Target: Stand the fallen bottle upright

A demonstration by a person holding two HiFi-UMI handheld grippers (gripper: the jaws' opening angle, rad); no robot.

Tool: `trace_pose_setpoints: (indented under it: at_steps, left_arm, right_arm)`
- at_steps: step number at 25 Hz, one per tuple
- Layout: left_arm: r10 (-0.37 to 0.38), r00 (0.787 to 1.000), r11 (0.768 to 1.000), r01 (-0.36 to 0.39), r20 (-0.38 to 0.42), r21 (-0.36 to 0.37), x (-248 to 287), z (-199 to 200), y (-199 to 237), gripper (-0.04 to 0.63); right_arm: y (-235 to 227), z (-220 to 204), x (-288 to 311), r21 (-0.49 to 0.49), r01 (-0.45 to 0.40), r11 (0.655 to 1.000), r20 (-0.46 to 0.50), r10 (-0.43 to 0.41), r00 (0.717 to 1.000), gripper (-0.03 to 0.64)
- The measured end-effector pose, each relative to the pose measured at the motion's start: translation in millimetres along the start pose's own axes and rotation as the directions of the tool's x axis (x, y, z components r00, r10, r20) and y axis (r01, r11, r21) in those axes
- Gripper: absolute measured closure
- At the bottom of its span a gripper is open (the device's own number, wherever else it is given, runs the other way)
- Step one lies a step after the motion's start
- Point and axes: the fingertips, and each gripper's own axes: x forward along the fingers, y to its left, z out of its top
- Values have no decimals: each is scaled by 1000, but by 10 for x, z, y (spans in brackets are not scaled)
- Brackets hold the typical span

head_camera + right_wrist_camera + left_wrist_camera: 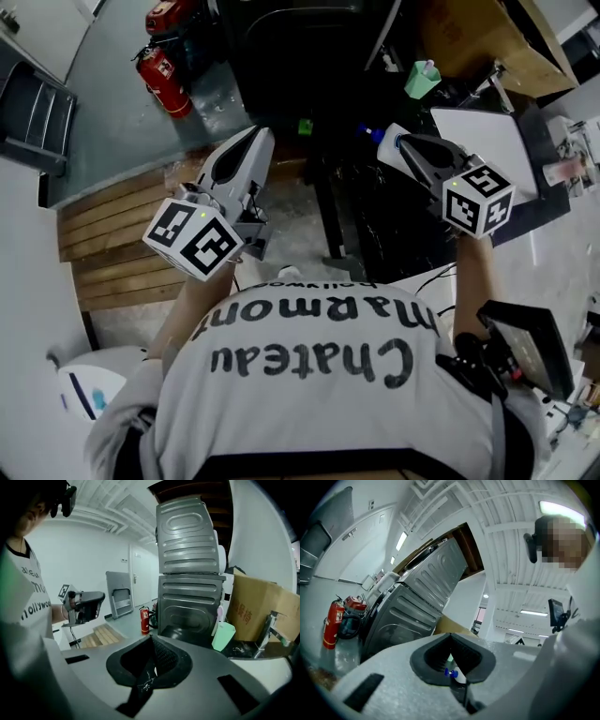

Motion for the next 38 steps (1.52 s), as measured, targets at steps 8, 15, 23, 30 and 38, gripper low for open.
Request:
trace_pose_setpoints:
  at_steps: [8,15,23,30,38]
  left_arm:
    - [94,996,995,-93,-3,45,-241,73,376,582]
    - [128,992,990,-127,-12,67,-338,123,551,581]
    - [159,986,987,-158,-45,36,-391,13,737,581]
    - [159,987,986,-158,-22,48,-449,-45,779,581]
    - [184,983,983,-183,-9,33,-631,-111,787,581]
  right_arm:
    - [-22,-69,424,-198,-84,977,-214,41,976,606]
    - [19,-259,751,-237,-247,940,-399,138,906,604]
    - [-173,-497,922,-280,-308,909,-583,94,807,471]
    - [-313,-766,1145,-197,-322,926,-689,103,718,454]
    - [-388,-851,1220,-153,-303,941,-747,91,658,449]
